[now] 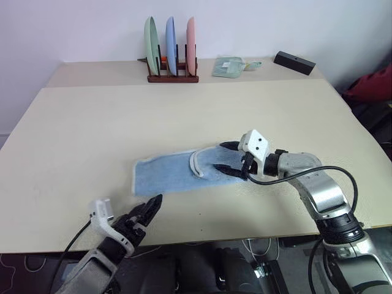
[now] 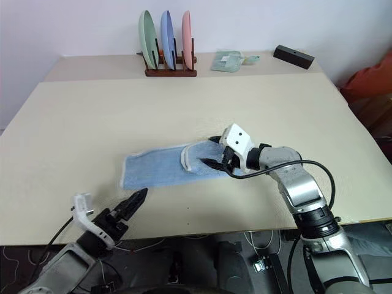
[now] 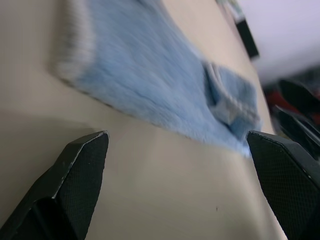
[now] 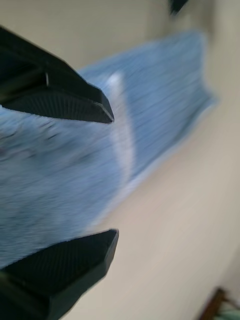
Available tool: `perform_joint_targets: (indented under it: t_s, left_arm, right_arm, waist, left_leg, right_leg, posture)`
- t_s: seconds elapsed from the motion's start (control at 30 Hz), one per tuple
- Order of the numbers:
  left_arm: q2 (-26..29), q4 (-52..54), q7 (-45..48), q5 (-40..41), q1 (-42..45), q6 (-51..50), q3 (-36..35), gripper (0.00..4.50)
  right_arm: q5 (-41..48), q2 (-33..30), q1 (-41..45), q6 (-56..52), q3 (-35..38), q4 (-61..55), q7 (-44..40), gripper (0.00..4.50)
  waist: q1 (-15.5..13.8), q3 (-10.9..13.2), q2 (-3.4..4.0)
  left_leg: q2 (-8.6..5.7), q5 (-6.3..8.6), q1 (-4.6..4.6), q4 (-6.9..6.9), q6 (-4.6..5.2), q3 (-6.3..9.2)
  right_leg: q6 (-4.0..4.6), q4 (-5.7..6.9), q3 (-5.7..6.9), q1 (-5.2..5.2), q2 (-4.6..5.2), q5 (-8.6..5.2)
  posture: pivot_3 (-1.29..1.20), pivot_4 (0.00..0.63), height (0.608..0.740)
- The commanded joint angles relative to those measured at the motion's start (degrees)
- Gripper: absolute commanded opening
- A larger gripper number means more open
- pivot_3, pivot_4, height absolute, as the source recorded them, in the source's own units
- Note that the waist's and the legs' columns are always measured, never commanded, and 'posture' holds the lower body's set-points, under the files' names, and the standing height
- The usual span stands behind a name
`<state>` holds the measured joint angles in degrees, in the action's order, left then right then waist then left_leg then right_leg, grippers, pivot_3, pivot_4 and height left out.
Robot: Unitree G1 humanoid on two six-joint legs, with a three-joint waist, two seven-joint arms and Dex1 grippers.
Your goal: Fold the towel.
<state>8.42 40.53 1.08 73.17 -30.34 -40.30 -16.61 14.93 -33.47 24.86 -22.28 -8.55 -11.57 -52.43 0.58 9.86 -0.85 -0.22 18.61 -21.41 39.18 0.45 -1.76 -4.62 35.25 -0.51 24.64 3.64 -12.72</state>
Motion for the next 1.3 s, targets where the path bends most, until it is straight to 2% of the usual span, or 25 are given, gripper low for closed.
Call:
perform_joint_targets:
  t_s: [0.03, 0.1, 0.17, 0.23, 0.33, 0.47, 0.53, 0.6, 0.63, 0.77, 0.97, 1.07, 1.2, 1.3]
  left_arm:
    - [-4.72, -0.67, -7.61, 5.84, 2.05, 4.97, 0.24, 4.5]
    - [-6.92, -1.45, -11.48, 7.37, 3.75, 7.04, 0.54, 4.5]
    - [-8.44, -3.33, -15.63, 7.25, 6.15, 8.9, 0.19, 4.0]
    - [-7.95, -5.7, -16.29, 7.3, 8.67, 9.1, 0.52, 3.29]
    - [-6.32, -8.83, -16.97, 7.34, 12.11, 8.52, 0.86, 1.8]
    - [-4.64, -10.73, -17.14, 8.39, 14.51, 8.66, 0.14, 1.8]
    - [-4.66, -10.94, -17.18, 8.99, 14.99, 9.37, -0.2, 1.36]
    - [-4.58, -10.4, -17.17, 9.29, 15.6, 9.96, -0.49, 0.59]
    - [-4.4, -10.22, -17.66, 9.37, 16.2, 10.21, -0.65, 0.05]
    - [-2.87, -9.93, -18.53, 9.79, 18.96, 10.87, -1.1, 0.05]
    - [1.55, -10.37, -17.48, 7.67, 24.16, 11.66, -2.3, 0.05]
    - [6.84, -12.24, -14.95, 7.41, 28.39, 11.58, -4.99, 0.05]
    - [16.21, -15.48, -7.1, 7.38, 35.39, 9.14, -6.99, 0.05]
    - [22.14, -17.07, -0.34, 6.93, 39.54, 5.35, -4.9, 0.05]
  right_arm:
    - [1.37, 0.1, 0.66, 1.41, 0.93, -3.32, -0.79, 3.19]
    - [1.24, 0.51, 0.49, 1.67, 0.75, -3.62, -0.69, 3.19]
    - [0.67, 0.86, 0.27, 2.44, 0.63, -3.24, -0.46, 3.23]
    - [0.96, 1.47, -0.05, 2.72, 0.71, -3.0, -0.28, 3.23]
    - [1.05, 1.88, -0.61, 2.91, 0.52, -3.6, -0.18, 3.23]
    - [0.8, 2.2, -1.49, 2.82, 0.56, -4.55, 0.6, 3.23]
    - [0.53, 2.11, -2.23, 2.92, 0.49, -5.18, 0.95, 3.23]
    - [0.88, 1.87, -3.07, 2.32, 0.57, -6.18, 1.04, 3.23]
    - [0.94, 1.63, -3.57, 2.17, 0.62, -6.58, 1.0, 3.23]
    - [0.35, 1.17, -4.79, 2.31, 1.24, -6.33, 1.69, 3.23]
    - [0.97, -1.51, -7.8, 2.19, 5.85, -3.18, 2.25, 3.23]
    - [0.66, -3.46, -8.68, 3.42, 8.14, -0.99, 1.98, 3.23]
    - [0.67, -4.76, -8.67, 5.08, 10.23, 2.04, 1.68, 3.23]
    - [0.1, -4.85, -8.51, 6.59, 10.74, 4.24, 1.68, 3.23]
  waist:
    - [-0.04, 0.0, 0.0]
    - [-0.14, 0.0, -0.03]
    - [-0.02, -0.01, -0.04]
    - [0.02, -0.01, -0.04]
    - [0.02, -0.01, -0.04]
    - [-0.02, -0.01, -0.04]
    - [0.0, -0.01, -0.04]
    - [0.0, -0.01, -0.03]
    - [-0.06, -0.01, -0.03]
    - [-0.04, -0.01, -0.03]
    - [-0.17, -0.01, -0.03]
    - [-0.12, -0.01, -0.03]
    - [0.02, -0.01, -0.03]
    - [0.01, -0.01, -0.04]
  left_leg:
    - [-0.01, 0.0, 0.0, 0.01, 0.0, 0.0]
    - [-0.04, 0.0, 0.0, 0.04, 0.01, 0.01]
    - [-0.03, 0.0, 0.01, 0.05, 0.0, 0.02]
    - [-0.04, 0.0, 0.01, 0.04, 0.01, 0.02]
    - [-0.04, 0.0, 0.01, 0.04, 0.01, 0.02]
    - [-0.07, -0.01, 0.01, 0.05, 0.01, 0.02]
    - [-0.07, -0.01, 0.01, 0.05, 0.01, 0.02]
    - [-0.07, -0.01, 0.01, 0.05, 0.01, 0.03]
    - [-0.07, -0.01, 0.02, 0.04, 0.01, 0.03]
    - [-0.07, -0.01, 0.02, 0.05, 0.0, 0.05]
    - [-0.09, -0.01, 0.0, 0.05, 0.0, 0.06]
    - [-0.09, -0.01, 0.02, 0.05, 0.0, 0.05]
    - [-0.05, -0.02, 0.04, 0.04, -0.01, 0.06]
    - [-0.07, -0.02, 0.04, 0.03, -0.01, 0.05]
  right_leg:
    - [0.0, -0.02, 0.0, -0.02, 0.0, 0.0]
    - [0.0, -0.04, 0.0, -0.05, 0.03, 0.0]
    - [0.0, -0.04, 0.0, -0.06, 0.01, 0.0]
    - [0.0, -0.03, 0.0, -0.06, -0.02, 0.0]
    - [0.0, -0.03, 0.04, -0.06, -0.14, 0.0]
    - [0.0, -0.03, 0.11, -0.08, -0.13, 0.0]
    - [-0.01, -0.03, 0.11, -0.08, -0.11, 0.0]
    - [-0.01, -0.03, 0.11, -0.08, -0.11, 0.01]
    - [-0.01, -0.03, 0.11, -0.08, -0.1, 0.0]
    - [0.0, -0.01, 0.12, -0.09, -0.1, 0.01]
    - [-0.01, -0.03, 0.14, -0.1, -0.1, 0.01]
    - [-0.01, -0.02, 0.15, -0.1, -0.11, 0.01]
    - [0.0, 0.01, 0.17, -0.1, -0.2, 0.01]
    - [-0.01, 0.0, 0.18, -0.12, -0.2, 0.01]
  posture:
    - [0.0, 0.15, 0.74]
    - [0.0, 0.15, 0.74]
    - [0.0, 0.15, 0.74]
    - [0.0, 0.15, 0.74]
    - [0.0, 0.15, 0.74]
    - [0.0, 0.15, 0.74]
    - [0.0, 0.15, 0.74]
    - [0.0, 0.15, 0.74]
    - [0.0, 0.15, 0.74]
    - [0.0, 0.15, 0.74]
    - [0.0, 0.15, 0.74]
    - [0.0, 0.15, 0.74]
    - [0.0, 0.15, 0.74]
    - [0.0, 0.15, 0.74]
